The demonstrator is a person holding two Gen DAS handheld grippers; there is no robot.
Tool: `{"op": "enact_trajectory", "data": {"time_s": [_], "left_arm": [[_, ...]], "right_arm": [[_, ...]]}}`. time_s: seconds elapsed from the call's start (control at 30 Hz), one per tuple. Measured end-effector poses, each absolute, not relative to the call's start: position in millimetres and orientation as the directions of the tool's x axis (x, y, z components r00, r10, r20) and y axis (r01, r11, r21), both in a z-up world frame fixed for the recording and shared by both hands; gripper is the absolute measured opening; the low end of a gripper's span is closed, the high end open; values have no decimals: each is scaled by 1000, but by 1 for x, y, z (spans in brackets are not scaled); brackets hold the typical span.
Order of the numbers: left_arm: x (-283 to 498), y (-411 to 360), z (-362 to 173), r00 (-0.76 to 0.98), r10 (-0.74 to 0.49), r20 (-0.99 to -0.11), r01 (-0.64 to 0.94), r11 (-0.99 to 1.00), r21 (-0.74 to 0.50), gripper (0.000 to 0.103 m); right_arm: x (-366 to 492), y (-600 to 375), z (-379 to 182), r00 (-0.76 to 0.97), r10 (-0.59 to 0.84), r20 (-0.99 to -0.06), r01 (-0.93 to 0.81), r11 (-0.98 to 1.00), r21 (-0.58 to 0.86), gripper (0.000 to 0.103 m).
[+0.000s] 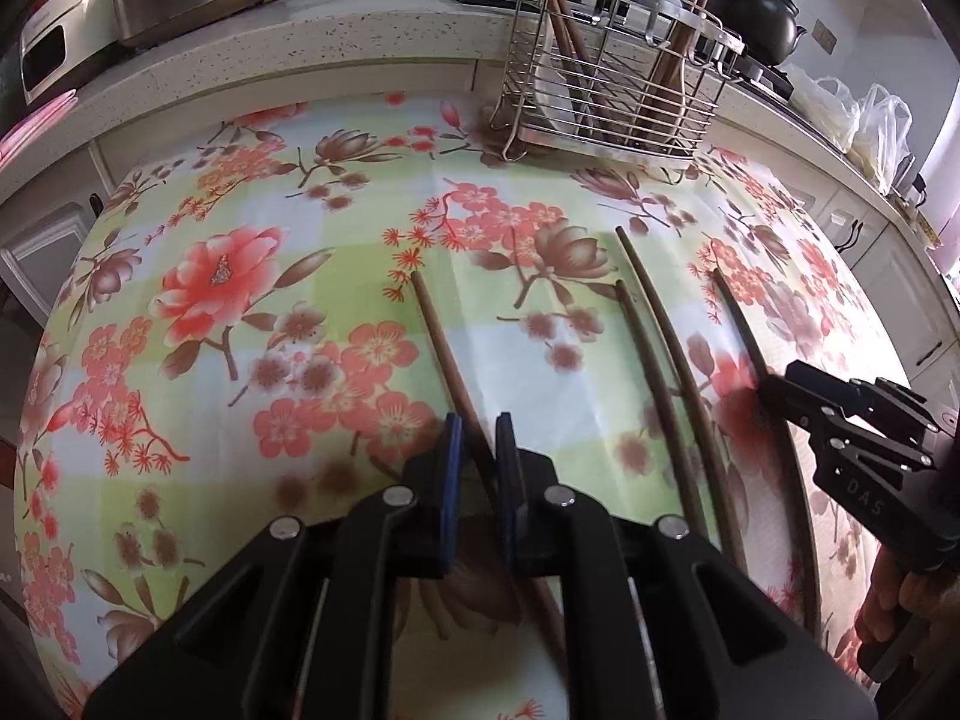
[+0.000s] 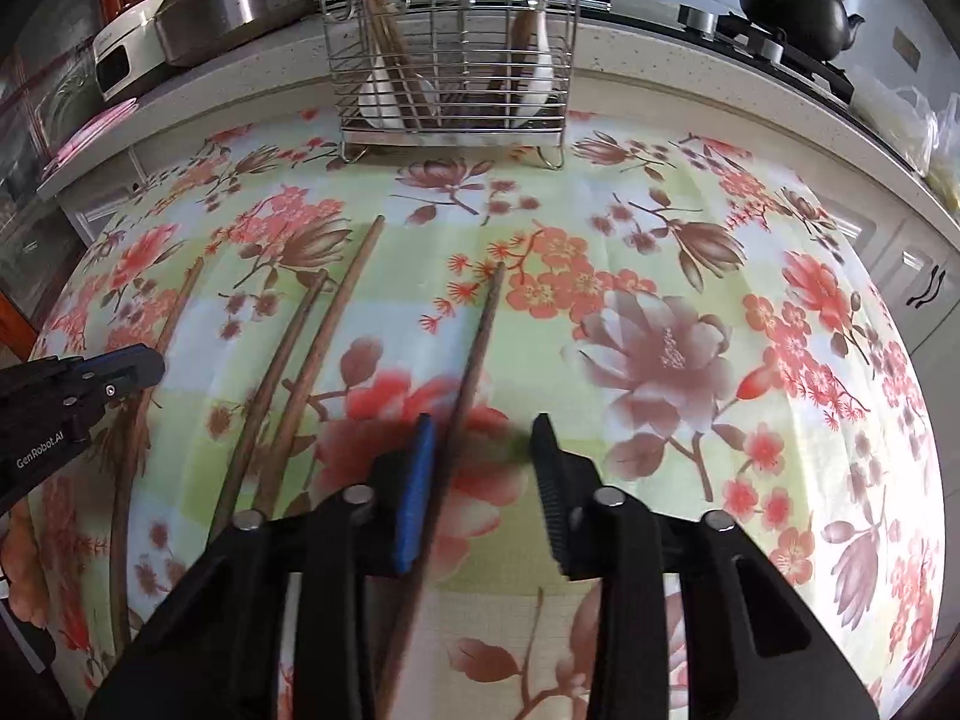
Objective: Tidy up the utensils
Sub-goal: 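Grasp a wooden chopstick with the left tool while the right tool grasps another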
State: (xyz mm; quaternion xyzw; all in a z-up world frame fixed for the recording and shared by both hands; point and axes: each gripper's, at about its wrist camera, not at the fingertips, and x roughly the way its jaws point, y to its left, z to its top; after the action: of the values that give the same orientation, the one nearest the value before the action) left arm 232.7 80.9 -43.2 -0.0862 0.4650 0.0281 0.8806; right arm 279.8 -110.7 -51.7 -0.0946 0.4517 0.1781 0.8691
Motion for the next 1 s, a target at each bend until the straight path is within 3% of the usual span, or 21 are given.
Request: {"op": "enact_trajectory", "data": {"time_s": [0.2,0.4,1.0], "left_arm": [[233,74,-44,567,9,-824,-138,987,-84,12],[239,71,-42,560,3,-829,-129,988,-84,9],[217,78,29,690,-18,-724,-122,982,-141,8]], "right_arm": [[275,-103,-53,536,243,-808,-421,907,-6,12],[279,-108,-51,511,292,-809,-438,898,48,8],[275,-154,17,594,361,-719,-397,909,128,8]]}}
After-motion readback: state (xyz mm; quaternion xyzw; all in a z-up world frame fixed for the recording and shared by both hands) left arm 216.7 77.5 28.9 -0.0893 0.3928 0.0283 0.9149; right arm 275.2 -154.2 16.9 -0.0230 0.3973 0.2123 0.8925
